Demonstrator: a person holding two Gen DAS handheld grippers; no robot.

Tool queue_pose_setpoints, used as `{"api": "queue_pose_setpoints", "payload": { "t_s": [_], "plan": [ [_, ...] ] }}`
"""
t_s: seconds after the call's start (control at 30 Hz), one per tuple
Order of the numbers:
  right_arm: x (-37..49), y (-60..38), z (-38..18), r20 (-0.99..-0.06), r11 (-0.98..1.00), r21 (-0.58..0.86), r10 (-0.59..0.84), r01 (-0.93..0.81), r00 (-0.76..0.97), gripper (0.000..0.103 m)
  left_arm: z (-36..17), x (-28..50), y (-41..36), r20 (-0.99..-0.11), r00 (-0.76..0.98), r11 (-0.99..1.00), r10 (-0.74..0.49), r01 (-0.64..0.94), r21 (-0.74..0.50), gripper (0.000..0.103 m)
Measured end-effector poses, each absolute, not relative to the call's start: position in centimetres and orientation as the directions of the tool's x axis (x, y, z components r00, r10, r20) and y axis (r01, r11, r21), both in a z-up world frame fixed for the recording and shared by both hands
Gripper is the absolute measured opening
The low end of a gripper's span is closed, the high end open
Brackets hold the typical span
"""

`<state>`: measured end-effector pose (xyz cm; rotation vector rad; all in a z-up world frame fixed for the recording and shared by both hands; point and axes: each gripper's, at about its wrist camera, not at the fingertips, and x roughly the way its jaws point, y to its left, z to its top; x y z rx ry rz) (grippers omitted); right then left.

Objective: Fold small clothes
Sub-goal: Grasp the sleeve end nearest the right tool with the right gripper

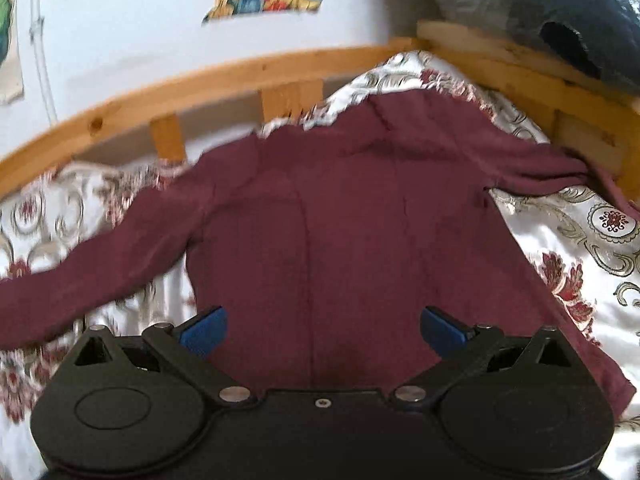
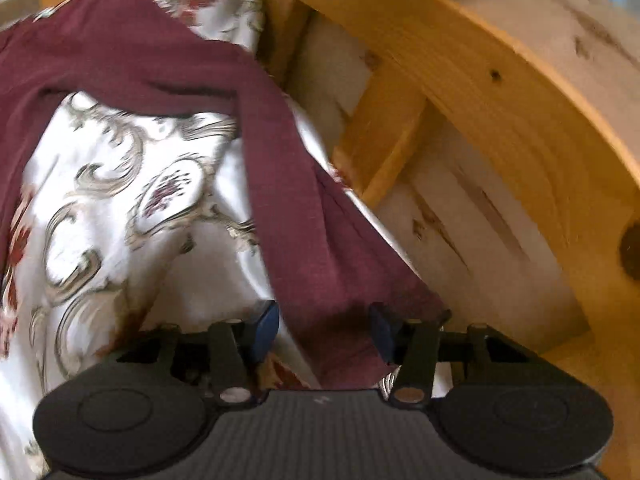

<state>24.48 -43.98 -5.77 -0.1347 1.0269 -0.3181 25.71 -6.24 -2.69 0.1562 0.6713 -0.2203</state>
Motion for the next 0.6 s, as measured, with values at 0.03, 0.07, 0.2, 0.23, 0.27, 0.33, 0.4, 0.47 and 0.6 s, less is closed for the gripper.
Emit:
{"api": "queue_pose_setpoints", "payload": {
  "t_s": [0.03,0.07,0.2,0.23,0.27,0.33,0.4,0.47,0.6],
  "plan": [
    [24.5,-44.2,-5.7,-0.826,0.948,-0.241,-0.313,0.207,0.469,0.008,-2.7,25.4,-6.0,-0.631,0.76,0.967,-0.156,0.249,0.06,0.103],
    [24.5,-44.2,-5.5,-0.832,0.947,-0.24,-0.315,0.215,0.457,0.006,-2.5,25.3,-5.5,-0.631,0.76,0.97,-0.158,0.238,0.044,0.103],
    [23.4,-42.9,-2.0,-0.807,0.946,-0.252,-0.322,0.205,0.495,0.006,-1.3,25.0,-4.5,-0.637,0.764,0.984,-0.106,0.174,0.045,0.103],
    [23.0,-42.3,-0.7,-0.803,0.95,-0.243,-0.312,0.198,0.508,0.006,-1.1,24.9,-4.1,-0.634,0.766,0.985,-0.102,0.166,0.042,0.103],
    [22.7,-41.7,1.2,-0.802,0.957,-0.223,-0.288,0.186,0.523,0.006,-0.7,24.8,-3.7,-0.631,0.769,0.987,-0.103,0.16,0.033,0.103],
    [22.3,-40.6,4.6,-0.798,0.97,-0.173,-0.24,0.172,0.553,0.006,-0.1,24.7,-3.1,-0.632,0.767,0.988,-0.109,0.153,0.016,0.103],
    [21.8,-39.1,8.3,-0.788,0.983,-0.118,-0.179,0.141,0.589,0.006,0.4,24.6,-2.4,-0.638,0.76,0.988,-0.125,0.153,-0.011,0.103],
    [21.6,-37.1,11.6,-0.778,0.992,-0.082,-0.127,0.1,0.616,0.006,0.9,24.6,-1.9,-0.645,0.749,0.986,-0.148,0.161,-0.04,0.103],
    [22.4,-32.0,15.9,-0.762,1.0,-0.002,0.018,-0.03,0.647,0.006,1.8,24.7,-0.5,-0.635,0.75,0.982,-0.183,0.172,-0.08,0.103]
  ]
}}
